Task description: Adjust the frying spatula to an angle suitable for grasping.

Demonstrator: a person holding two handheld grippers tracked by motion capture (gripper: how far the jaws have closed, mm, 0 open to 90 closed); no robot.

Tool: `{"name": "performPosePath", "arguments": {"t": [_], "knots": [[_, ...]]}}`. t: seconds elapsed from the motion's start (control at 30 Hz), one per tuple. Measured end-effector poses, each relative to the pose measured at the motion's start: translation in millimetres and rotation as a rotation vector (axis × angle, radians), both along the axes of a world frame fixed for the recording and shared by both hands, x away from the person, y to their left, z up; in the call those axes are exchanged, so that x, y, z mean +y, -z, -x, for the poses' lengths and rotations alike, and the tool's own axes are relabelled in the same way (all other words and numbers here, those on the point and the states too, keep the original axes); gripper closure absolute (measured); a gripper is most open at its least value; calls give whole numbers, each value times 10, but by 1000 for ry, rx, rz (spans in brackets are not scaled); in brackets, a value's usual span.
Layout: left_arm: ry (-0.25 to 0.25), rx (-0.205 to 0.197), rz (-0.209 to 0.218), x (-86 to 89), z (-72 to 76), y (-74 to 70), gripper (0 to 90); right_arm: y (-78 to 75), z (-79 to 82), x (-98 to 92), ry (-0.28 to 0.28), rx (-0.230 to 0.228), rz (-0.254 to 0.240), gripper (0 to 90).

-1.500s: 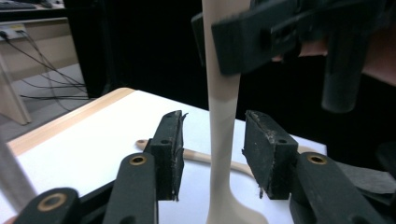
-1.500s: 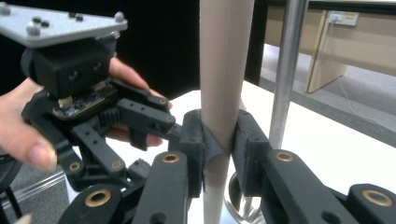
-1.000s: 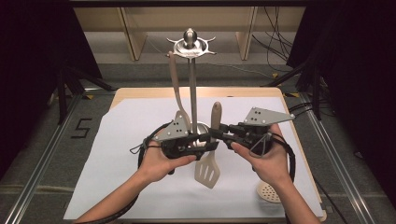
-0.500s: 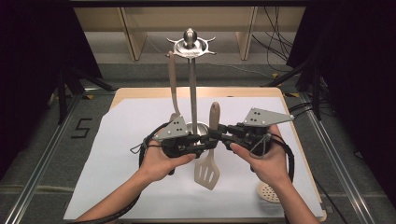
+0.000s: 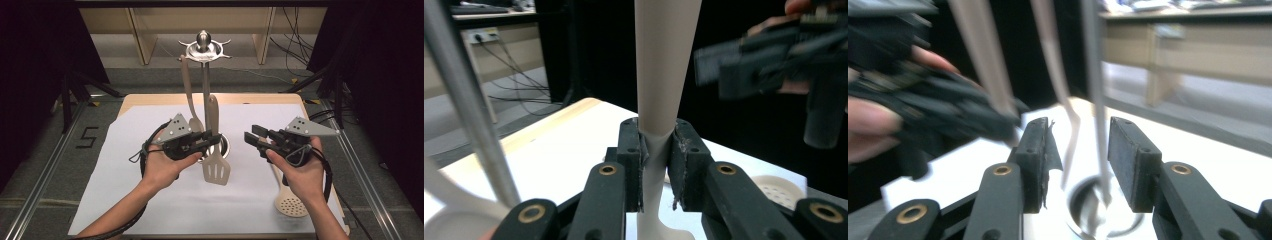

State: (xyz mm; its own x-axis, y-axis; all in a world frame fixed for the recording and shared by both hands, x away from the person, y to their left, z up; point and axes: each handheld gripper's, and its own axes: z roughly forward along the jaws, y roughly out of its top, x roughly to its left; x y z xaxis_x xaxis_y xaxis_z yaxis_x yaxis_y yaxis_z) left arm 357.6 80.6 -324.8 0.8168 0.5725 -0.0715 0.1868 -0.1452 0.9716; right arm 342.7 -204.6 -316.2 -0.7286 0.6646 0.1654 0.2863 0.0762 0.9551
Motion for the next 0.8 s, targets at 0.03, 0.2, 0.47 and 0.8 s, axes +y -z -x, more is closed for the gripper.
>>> {"name": "performPosePath", "arguments": {"t": [0.03,0.2,0.47,0.8], "knots": [[-8,-4,-1,4,-1,-9,761,44,0,-28,34,20,17,613],[-47,-7,-10,29,-21,-75,761,208,-18,-117,95,66,73,613],[-80,-4,-15,71,-71,-141,761,431,-12,-197,164,97,169,611],[-100,0,-16,111,-119,-206,761,497,-8,-267,195,115,184,605]]}}
